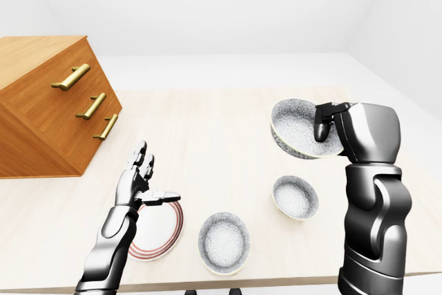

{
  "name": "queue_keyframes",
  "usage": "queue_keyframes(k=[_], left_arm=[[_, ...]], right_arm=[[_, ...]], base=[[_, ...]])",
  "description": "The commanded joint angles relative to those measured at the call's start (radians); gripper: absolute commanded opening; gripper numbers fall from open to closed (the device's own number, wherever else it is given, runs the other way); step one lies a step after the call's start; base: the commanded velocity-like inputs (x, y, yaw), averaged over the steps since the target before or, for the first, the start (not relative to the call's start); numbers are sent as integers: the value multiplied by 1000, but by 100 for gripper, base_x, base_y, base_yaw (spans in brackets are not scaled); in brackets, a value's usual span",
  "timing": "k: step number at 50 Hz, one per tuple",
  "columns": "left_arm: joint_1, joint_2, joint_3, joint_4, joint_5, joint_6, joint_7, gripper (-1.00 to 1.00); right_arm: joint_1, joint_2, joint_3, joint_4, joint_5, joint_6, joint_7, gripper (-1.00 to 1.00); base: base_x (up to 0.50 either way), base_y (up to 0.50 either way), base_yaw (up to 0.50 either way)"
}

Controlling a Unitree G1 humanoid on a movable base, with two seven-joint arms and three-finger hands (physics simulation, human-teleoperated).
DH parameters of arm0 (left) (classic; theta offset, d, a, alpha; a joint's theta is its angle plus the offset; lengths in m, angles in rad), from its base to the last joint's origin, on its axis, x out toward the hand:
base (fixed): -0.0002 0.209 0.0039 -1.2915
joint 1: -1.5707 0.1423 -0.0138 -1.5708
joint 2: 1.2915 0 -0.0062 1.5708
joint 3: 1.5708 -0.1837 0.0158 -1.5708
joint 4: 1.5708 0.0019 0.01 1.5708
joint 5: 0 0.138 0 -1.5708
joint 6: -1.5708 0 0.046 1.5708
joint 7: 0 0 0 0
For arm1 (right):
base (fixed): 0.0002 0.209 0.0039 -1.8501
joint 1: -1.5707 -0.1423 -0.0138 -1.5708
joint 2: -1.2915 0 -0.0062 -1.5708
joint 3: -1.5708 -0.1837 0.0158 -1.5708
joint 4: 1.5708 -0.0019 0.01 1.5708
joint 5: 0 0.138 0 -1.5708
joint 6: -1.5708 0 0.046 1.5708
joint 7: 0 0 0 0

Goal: Stack the bowl at the front on the bowl in the middle.

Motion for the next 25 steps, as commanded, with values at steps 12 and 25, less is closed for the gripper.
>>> queue_keyframes(k=[12, 25], left_arm=[[-2, -1, -2, 12, 5, 0, 1, 100], [-2, -1, -3, 17, 7, 0, 1, 100]], right_arm=[[48, 23, -23, 48, 210, 0, -72, -100], [91, 46, -38, 72, 208, 0, -98, -100]], base=[[0, 0, 0], [0, 0, 0]])
